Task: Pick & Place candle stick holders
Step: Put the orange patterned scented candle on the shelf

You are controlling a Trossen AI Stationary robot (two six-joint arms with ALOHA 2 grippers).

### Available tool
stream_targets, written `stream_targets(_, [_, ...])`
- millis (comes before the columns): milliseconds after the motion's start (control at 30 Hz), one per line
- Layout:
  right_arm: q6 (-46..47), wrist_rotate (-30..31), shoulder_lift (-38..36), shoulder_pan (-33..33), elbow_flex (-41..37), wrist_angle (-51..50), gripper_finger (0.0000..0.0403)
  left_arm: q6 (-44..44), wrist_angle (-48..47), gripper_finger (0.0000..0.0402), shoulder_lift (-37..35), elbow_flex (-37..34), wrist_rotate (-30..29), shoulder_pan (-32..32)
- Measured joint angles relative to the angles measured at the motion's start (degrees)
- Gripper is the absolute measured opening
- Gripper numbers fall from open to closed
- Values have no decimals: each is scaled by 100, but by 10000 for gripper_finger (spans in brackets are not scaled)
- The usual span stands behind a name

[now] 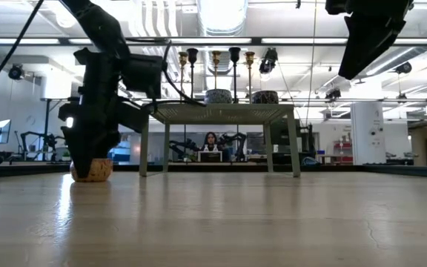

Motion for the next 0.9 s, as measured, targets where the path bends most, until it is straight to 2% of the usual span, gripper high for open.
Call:
stream_targets(567, [-33, 73, 0, -2, 0, -6, 364, -147, 254, 353, -201, -70, -112, 2])
stream_targets(800, [-33, 73, 0, -2, 0, -5, 364, -229, 303, 301, -210, -143, -165, 4])
stream_targets(900, [-33, 74, 0, -2, 0, -5, 364, -231, 291, 300, -210, -147, -163, 4])
